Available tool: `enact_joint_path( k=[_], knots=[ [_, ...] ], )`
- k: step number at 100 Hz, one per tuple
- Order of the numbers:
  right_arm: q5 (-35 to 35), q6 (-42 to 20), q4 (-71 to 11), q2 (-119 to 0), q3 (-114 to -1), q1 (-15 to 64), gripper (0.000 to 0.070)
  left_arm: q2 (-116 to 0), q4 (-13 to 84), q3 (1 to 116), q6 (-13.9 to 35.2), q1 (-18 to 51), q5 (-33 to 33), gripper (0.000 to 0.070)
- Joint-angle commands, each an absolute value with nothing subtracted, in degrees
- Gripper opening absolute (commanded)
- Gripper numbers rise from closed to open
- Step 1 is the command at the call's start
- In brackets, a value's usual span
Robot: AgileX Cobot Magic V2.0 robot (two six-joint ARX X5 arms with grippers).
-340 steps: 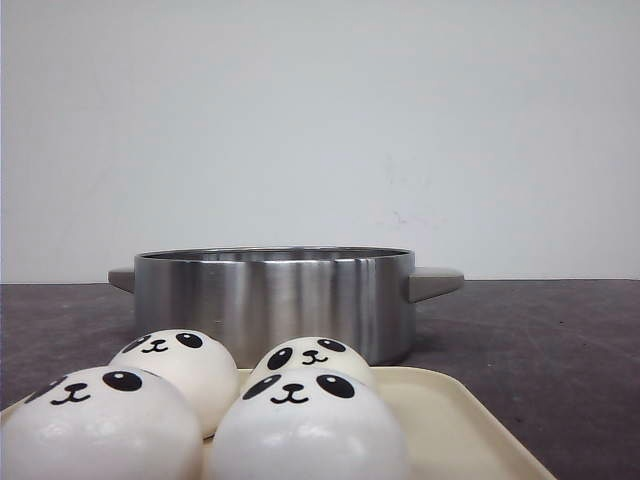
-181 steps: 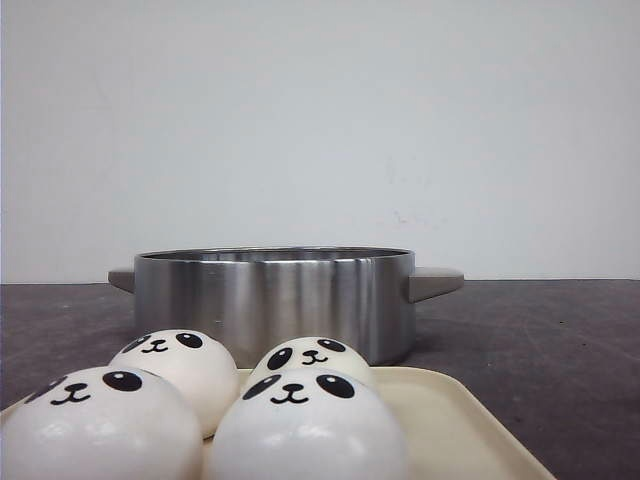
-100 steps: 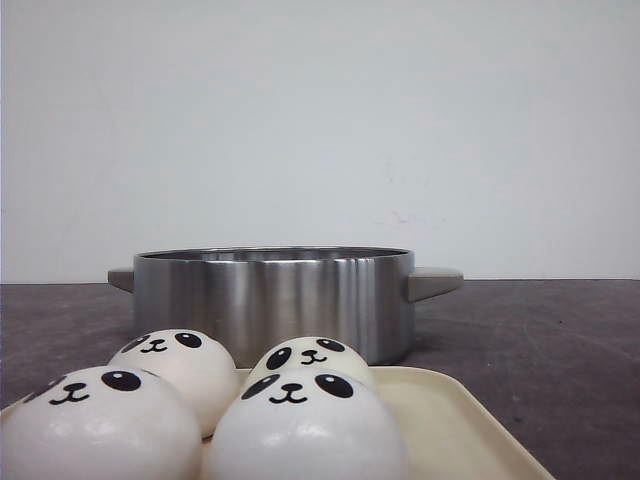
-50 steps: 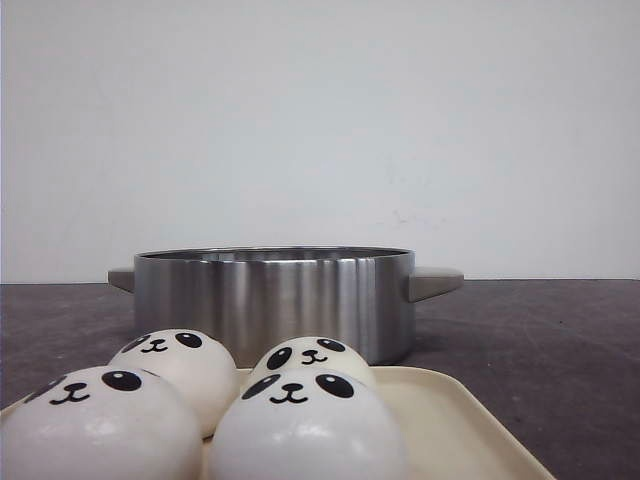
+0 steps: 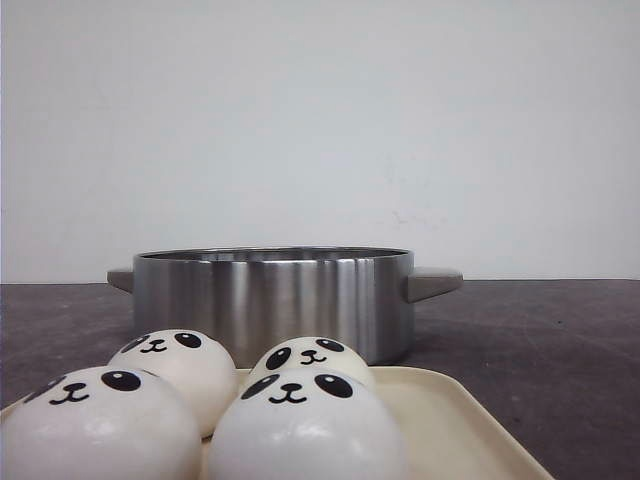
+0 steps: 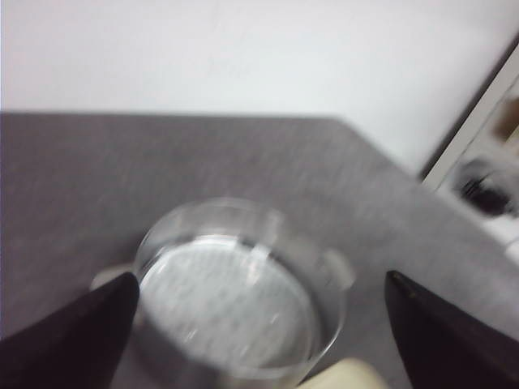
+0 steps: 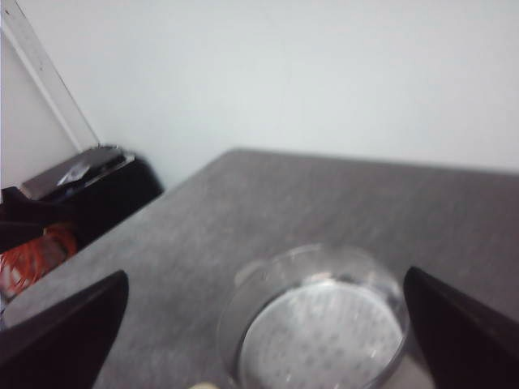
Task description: Steam buns
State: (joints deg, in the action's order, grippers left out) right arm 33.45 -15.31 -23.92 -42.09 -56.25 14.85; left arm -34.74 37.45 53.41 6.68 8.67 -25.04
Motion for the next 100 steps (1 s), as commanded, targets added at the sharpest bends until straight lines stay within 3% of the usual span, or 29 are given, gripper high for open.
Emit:
enact_joint_path(
  k=[1, 14, 24, 31, 42, 52, 100],
  knots=[
    [27.9, -16.1, -23.8, -45.0, -57.0, 22.0, 0.0694, -35.2, 38.6, 54.4, 3.8, 9.9, -23.2, 0.0598],
    [15.4, -17.0, -24.4, -51.7, -57.0, 37.4, 0.0694, -35.2, 40.3, 54.4, 3.6, 11.8, -20.7, 0.0598],
    [7.3, -22.9, -24.9, -58.8, -57.0, 47.2, 0.0693, -35.2, 40.3, 54.4, 4.4, 13.5, -20.7, 0.0597],
    [6.0, -26.9, -25.6, -63.9, -57.1, 50.6, 0.0691, -35.2, 40.4, 54.4, 5.2, 14.7, -20.7, 0.0597],
    [7.1, -30.7, -27.4, -71.0, -57.7, 52.6, 0.0678, -35.2, 40.7, 54.4, 5.2, 16.9, -20.7, 0.0597],
    [7.6, -31.1, -31.6, -76.9, -59.5, 53.4, 0.0611, -35.2, 41.1, 54.4, 5.2, 19.1, -20.1, 0.0596],
    [7.4, -26.3, -42.1, -99.9, -67.6, 51.0, 0.0609, -35.2, 42.0, 54.4, 5.2, 24.4, -18.0, 0.0596]
  ],
)
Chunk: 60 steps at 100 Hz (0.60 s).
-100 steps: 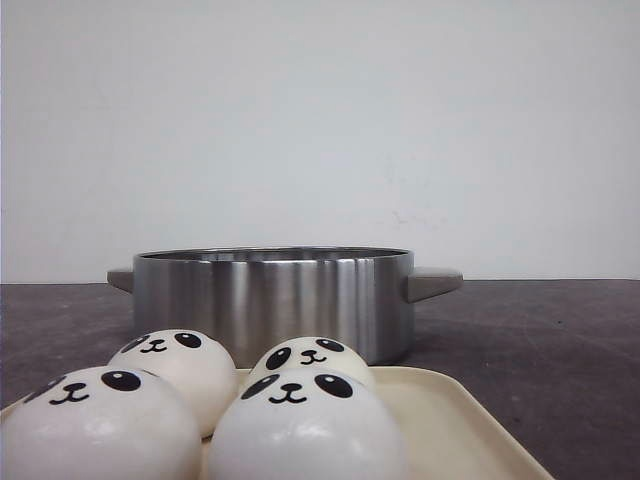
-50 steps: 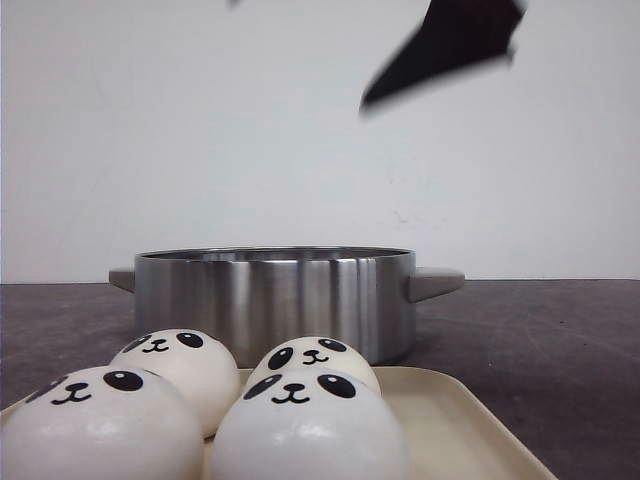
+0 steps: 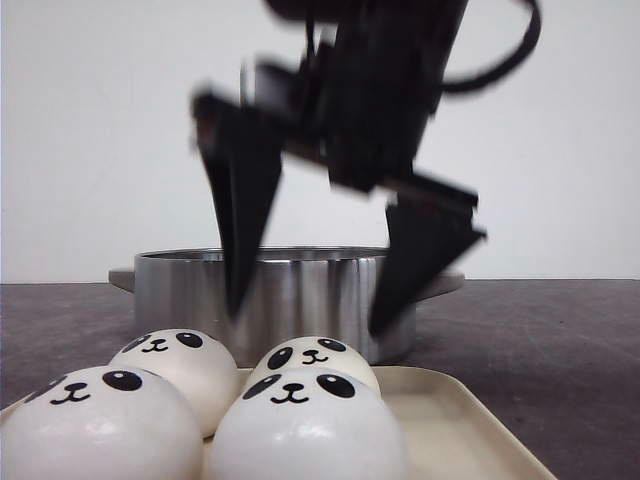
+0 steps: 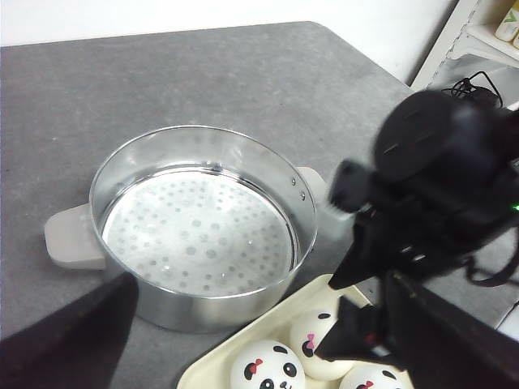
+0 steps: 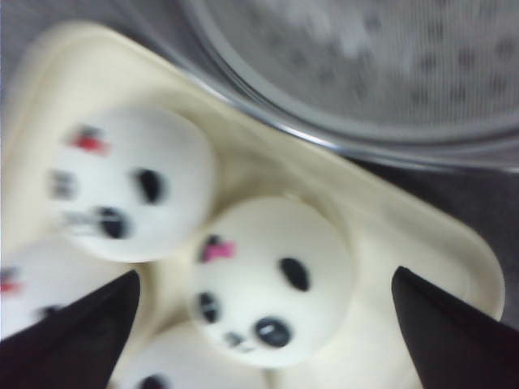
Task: Steam buns
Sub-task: 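Lower the right gripper onto a panda bun on the tray and grasp it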
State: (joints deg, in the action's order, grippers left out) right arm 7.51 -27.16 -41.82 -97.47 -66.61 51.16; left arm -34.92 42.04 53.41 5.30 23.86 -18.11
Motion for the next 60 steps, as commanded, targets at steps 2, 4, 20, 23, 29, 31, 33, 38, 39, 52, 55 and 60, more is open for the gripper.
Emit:
enact_joint_path(
  k=[2, 4, 20, 23, 29, 31, 33, 38, 39, 52, 55, 60],
  knots=[
    [7.4, -26.3, -42.1, -100.6, -67.6, 50.8, 0.0609, -35.2, 42.2, 54.4, 5.2, 24.4, -18.0, 0.0596],
    [7.4, -26.1, -42.1, -101.1, -67.6, 50.6, 0.0609, -35.2, 42.4, 54.4, 5.2, 24.4, -18.0, 0.0596],
    [7.4, -24.8, -41.7, -103.4, -67.6, 49.3, 0.0609, -35.2, 43.6, 54.4, 5.2, 24.4, -18.0, 0.0596],
    [7.4, -24.8, -41.5, -103.5, -67.6, 49.2, 0.0609, -35.2, 43.8, 54.4, 5.2, 24.4, -17.9, 0.0596],
    [7.5, -24.6, -40.8, -103.5, -67.6, 49.0, 0.0602, -35.2, 44.0, 54.4, 5.2, 24.4, -17.9, 0.0596],
    [7.5, -24.6, -40.6, -103.5, -67.6, 49.0, 0.0588, -35.2, 44.1, 54.4, 5.2, 24.4, -17.9, 0.0596],
    [7.5, -24.7, -40.4, -103.5, -67.6, 49.0, 0.0566, -35.2, 44.1, 54.4, 5.2, 24.4, -17.9, 0.0596],
    [7.6, -24.7, -40.4, -103.5, -67.6, 49.0, 0.0493, -35.2, 44.1, 54.4, 5.1, 24.4, -17.8, 0.0596],
    [7.6, -24.7, -40.5, -103.5, -67.6, 49.0, 0.048, -35.2, 44.1, 54.4, 5.1, 24.4, -17.8, 0.0596],
    [8.6, -25.1, -40.9, -104.2, -67.6, 49.1, 0.038, -35.2, 44.1, 54.4, 5.0, 24.4, -17.6, 0.0596],
    [9.3, -25.2, -41.2, -104.5, -67.6, 49.0, 0.0345, -35.2, 44.1, 54.4, 4.9, 24.4, -17.5, 0.0596],
    [9.5, -25.3, -41.5, -105.1, -67.6, 49.1, 0.0267, -35.2, 44.1, 54.4, 4.9, 24.4, -17.3, 0.0596]
  ],
)
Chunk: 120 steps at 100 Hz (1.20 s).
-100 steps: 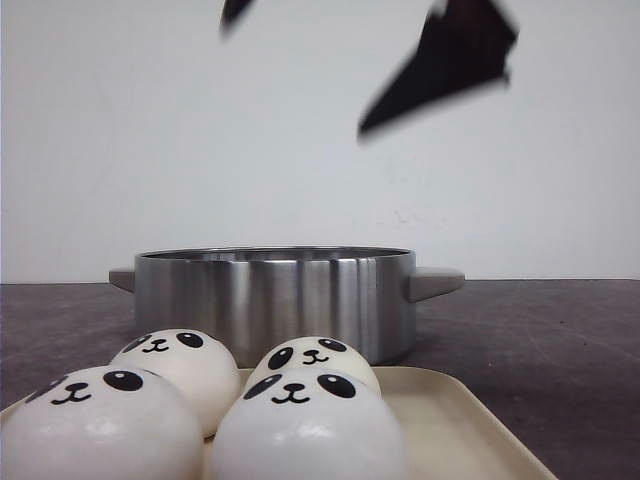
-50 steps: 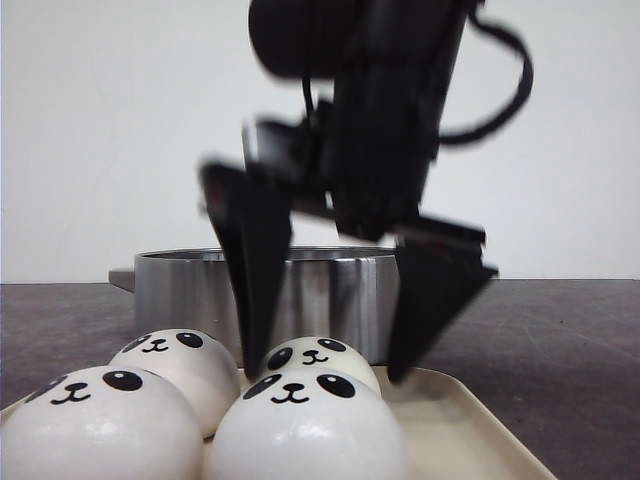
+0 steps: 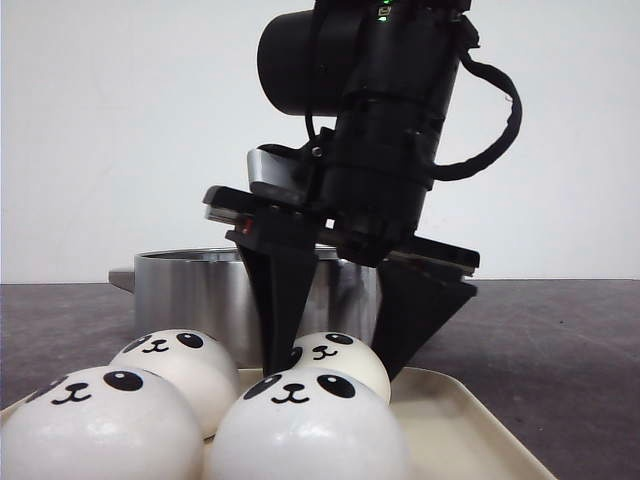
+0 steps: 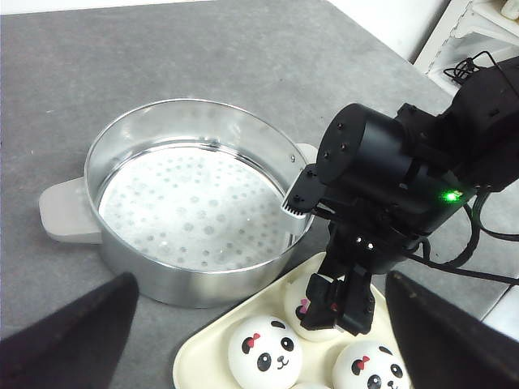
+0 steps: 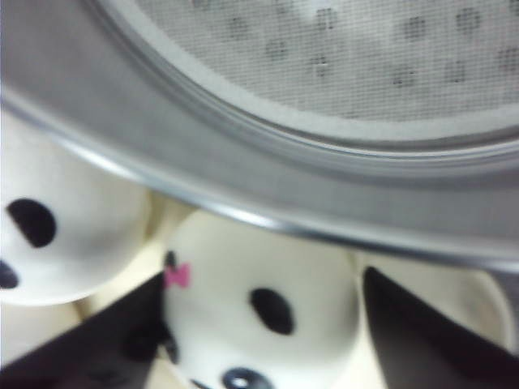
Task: Steam buns
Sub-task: 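Lower the right gripper onto a panda bun on the tray and grasp it, then lift the bun with the right gripper, lower it into the pot, release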
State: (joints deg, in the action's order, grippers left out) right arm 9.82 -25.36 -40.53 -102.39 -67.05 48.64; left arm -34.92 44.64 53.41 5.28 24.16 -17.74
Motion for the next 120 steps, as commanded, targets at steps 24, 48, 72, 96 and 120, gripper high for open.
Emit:
enact_joint_path(
  k=[24, 48, 72, 96, 120],
  knots=[
    [8.2, -24.9, -40.3, -106.1, -67.7, 49.4, 0.0002, -35.2, 44.2, 54.4, 4.7, 24.4, -16.3, 0.0596],
    [13.0, -23.5, -46.4, -98.8, -73.5, 50.1, 0.0003, -35.2, 44.1, 54.4, 4.7, 24.4, -16.3, 0.0596],
    [12.8, -19.1, -56.2, -93.6, -87.8, 52.1, 0.0003, -35.2, 43.6, 54.4, 4.6, 24.4, -16.2, 0.0596],
    [1.1, -17.4, -45.0, -94.3, -95.7, 48.4, 0.0003, -35.2, 43.5, 54.4, 4.6, 24.4, -15.7, 0.0596],
    [1.3, -17.5, -40.6, -100.5, -95.7, 39.8, 0.0003, -35.7, 43.3, 54.4, 4.6, 24.4, -14.3, 0.0596]
  ],
)
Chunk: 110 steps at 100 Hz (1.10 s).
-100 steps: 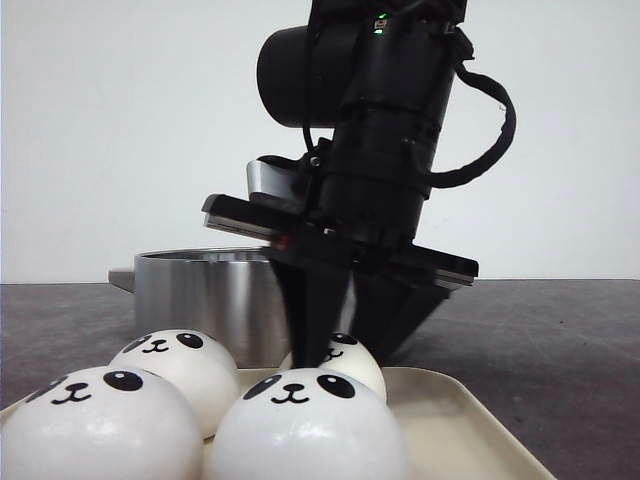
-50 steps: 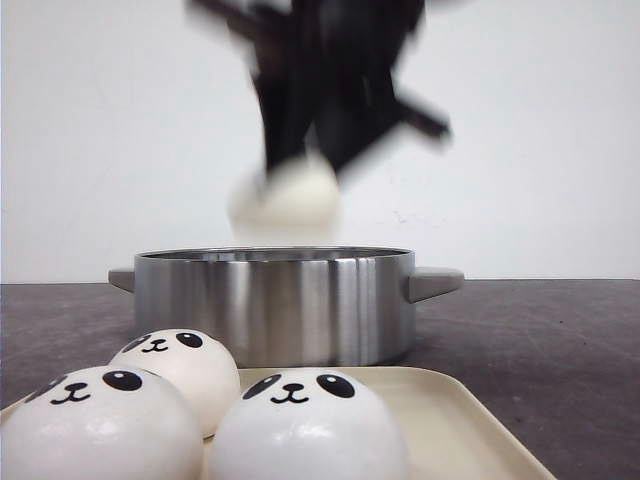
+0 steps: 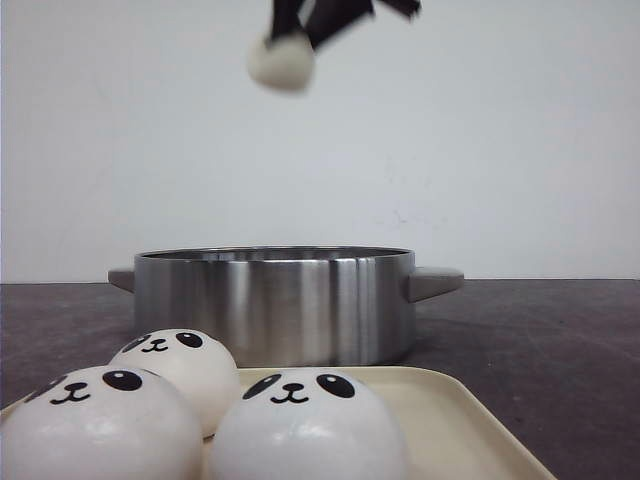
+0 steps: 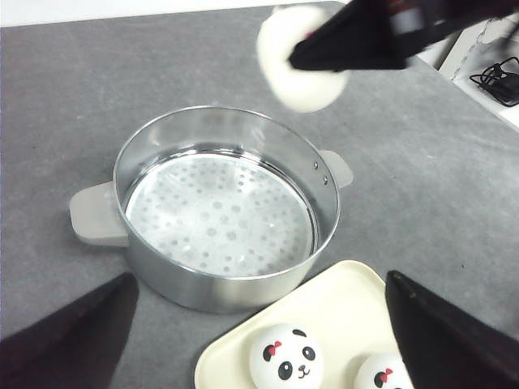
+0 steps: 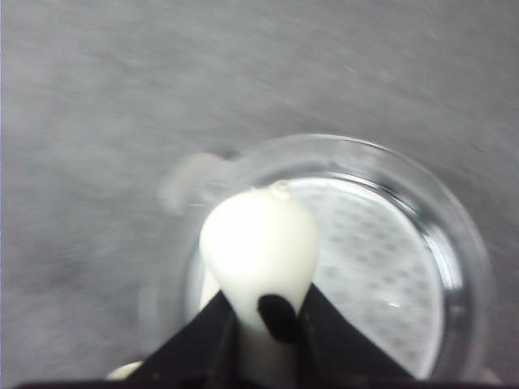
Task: Steam buns
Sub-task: 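Lift the bun with the right gripper, lower it into the pot, release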
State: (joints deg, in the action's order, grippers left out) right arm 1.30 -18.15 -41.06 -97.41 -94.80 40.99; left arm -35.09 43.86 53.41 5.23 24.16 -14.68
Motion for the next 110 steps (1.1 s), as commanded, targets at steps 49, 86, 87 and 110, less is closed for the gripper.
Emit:
enact_joint_path(
  k=[49, 86, 87, 110],
  knots=[
    [5.6, -19.1, -35.1, -118.3, -95.7, 33.7, 0.0003, -38.7, 43.3, 54.4, 4.6, 24.4, -14.3, 0.0596],
    [3.1, -19.1, -33.7, -122.2, -95.7, 33.7, 0.0123, -39.7, 43.8, 54.4, 4.6, 24.4, -14.3, 0.0596],
    [3.1, -19.1, -33.6, -122.2, -95.7, 33.7, 0.0148, -39.7, 43.8, 54.4, 4.6, 24.4, -14.3, 0.0596],
    [3.0, -19.6, -35.0, -122.2, -95.7, 33.8, 0.0361, -39.7, 43.8, 54.4, 4.6, 24.4, -13.5, 0.0596]
  ],
)
